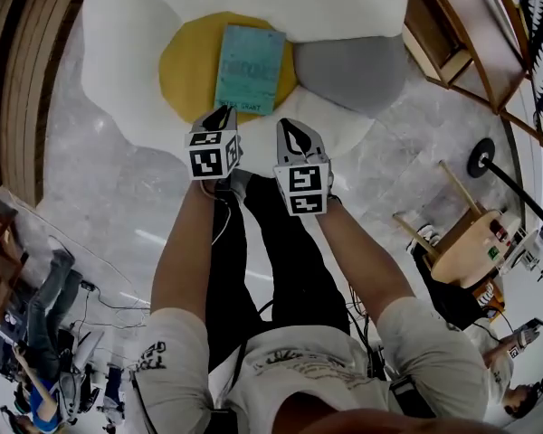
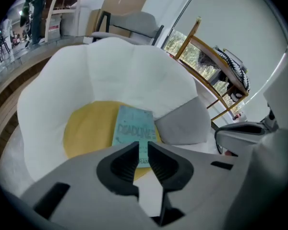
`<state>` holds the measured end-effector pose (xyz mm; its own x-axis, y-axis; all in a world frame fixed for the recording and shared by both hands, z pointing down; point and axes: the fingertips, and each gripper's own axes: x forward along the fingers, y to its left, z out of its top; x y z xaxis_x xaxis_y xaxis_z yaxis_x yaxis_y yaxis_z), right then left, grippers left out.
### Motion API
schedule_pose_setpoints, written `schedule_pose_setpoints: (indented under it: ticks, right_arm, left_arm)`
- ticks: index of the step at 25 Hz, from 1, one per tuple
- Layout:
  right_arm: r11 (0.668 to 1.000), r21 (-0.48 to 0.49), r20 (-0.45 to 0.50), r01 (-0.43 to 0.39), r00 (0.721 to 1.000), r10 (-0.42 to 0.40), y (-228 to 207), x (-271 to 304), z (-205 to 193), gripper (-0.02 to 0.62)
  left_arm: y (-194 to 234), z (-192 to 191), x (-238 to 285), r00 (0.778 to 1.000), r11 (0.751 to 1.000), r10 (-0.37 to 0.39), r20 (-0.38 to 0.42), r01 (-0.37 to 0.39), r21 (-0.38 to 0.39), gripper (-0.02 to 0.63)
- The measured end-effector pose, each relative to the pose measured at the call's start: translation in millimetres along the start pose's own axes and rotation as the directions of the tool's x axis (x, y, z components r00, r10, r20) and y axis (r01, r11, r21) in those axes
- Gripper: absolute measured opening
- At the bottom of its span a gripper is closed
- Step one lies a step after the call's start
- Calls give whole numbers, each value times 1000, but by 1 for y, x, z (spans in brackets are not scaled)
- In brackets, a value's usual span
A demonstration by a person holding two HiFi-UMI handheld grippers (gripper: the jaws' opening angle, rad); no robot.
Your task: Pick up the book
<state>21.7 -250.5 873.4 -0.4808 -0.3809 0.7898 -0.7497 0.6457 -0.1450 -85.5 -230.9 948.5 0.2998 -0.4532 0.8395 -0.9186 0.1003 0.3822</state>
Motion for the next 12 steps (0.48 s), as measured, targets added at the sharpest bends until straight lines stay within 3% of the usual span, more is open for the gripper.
schedule_pose_setpoints:
  ticks: [3, 8, 10, 12]
  right_arm:
    - [1000, -1, -3, -4, 1000, 4, 1, 3, -9, 25]
    - [1000, 14, 27, -19, 999, 19, 3, 13, -5, 25]
    - [1000, 11, 35, -18, 999, 18, 1, 21, -5, 25]
    - [1000, -26, 43, -17, 999, 18, 1, 27, -6, 25]
  left_arm:
    - [15, -9, 29, 999, 1000, 18, -29, -18, 15, 170]
    - [45, -14, 68, 998, 996, 33, -53, -29, 82, 225]
    - [59, -17, 81, 997, 998, 30, -68, -26, 53, 245]
    - [70, -23, 92, 998, 999, 14, -67, -16, -41, 259]
